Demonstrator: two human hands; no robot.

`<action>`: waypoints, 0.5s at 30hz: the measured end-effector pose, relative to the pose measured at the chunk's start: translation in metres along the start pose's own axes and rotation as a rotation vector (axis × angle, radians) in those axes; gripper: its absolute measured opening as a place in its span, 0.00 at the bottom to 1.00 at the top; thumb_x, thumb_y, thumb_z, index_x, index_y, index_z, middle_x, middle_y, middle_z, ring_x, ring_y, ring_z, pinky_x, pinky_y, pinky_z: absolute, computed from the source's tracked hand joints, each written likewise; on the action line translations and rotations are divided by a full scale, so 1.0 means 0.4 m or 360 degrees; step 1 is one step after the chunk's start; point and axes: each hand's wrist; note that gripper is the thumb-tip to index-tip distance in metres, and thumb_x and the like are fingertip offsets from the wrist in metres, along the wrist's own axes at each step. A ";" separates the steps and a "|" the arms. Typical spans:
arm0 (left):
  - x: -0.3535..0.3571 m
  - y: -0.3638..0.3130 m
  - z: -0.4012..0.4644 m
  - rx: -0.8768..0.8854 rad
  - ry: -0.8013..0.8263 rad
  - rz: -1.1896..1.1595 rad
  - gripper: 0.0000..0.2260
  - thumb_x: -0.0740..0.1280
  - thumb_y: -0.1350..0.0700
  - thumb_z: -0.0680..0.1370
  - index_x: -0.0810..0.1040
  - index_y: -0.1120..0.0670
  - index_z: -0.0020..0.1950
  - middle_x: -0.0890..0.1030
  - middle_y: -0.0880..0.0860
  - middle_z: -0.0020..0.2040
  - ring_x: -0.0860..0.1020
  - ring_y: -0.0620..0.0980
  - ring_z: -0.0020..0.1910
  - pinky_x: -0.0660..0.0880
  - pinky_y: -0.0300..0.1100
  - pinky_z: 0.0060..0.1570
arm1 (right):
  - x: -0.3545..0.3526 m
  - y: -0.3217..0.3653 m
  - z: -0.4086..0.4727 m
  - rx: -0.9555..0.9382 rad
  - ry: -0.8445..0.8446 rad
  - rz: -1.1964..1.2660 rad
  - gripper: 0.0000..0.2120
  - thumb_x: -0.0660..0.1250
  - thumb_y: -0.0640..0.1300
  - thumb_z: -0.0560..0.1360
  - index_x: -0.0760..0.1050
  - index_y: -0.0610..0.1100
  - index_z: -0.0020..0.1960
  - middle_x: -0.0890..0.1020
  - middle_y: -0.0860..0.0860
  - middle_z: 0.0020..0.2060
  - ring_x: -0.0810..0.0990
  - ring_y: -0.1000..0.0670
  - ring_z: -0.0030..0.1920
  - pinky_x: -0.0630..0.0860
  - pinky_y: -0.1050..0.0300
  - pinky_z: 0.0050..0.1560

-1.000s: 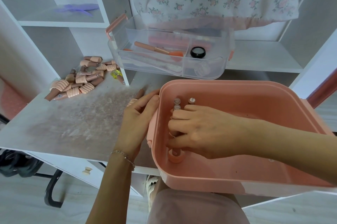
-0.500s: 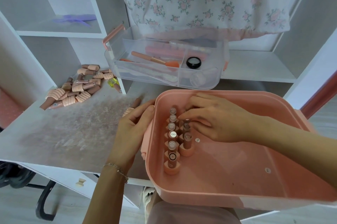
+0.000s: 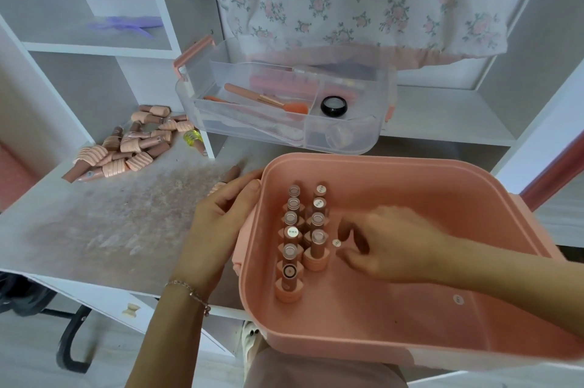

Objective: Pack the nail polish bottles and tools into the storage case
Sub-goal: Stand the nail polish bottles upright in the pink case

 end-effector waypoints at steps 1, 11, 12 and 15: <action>0.000 0.000 -0.001 0.0007 0.0003 -0.0013 0.11 0.65 0.52 0.74 0.82 0.34 0.42 0.82 0.36 0.50 0.70 0.48 0.68 0.66 0.53 0.68 | 0.022 0.000 -0.002 0.0089 0.0157 0.0092 0.15 0.61 0.58 0.71 0.72 0.52 0.54 0.82 0.54 0.45 0.78 0.48 0.49 0.67 0.60 0.41; 0.005 -0.003 -0.002 0.0024 -0.0009 -0.0051 0.09 0.66 0.47 0.67 0.82 0.33 0.40 0.81 0.34 0.48 0.70 0.46 0.68 0.67 0.51 0.67 | 0.099 0.039 -0.003 0.0400 -0.0039 0.0379 0.19 0.61 0.66 0.65 0.68 0.52 0.45 0.83 0.51 0.42 0.79 0.46 0.48 0.70 0.56 0.40; 0.005 -0.002 -0.001 0.0030 -0.0008 -0.0053 0.09 0.66 0.48 0.69 0.82 0.34 0.40 0.81 0.34 0.48 0.70 0.46 0.68 0.67 0.52 0.67 | 0.103 0.041 -0.001 0.0377 -0.0099 0.0341 0.19 0.60 0.66 0.66 0.69 0.52 0.46 0.83 0.51 0.43 0.79 0.46 0.49 0.67 0.56 0.39; 0.005 0.002 0.002 0.0040 -0.0001 -0.0050 0.13 0.65 0.54 0.74 0.82 0.35 0.40 0.81 0.33 0.48 0.69 0.46 0.68 0.67 0.52 0.67 | 0.108 0.044 0.004 0.0332 -0.0162 0.0289 0.18 0.60 0.63 0.69 0.71 0.51 0.50 0.83 0.50 0.44 0.78 0.44 0.51 0.64 0.55 0.38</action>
Point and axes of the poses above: each hand's wrist, its own z-axis towards the middle knuckle, its own x-axis out of the palm, y = z × x
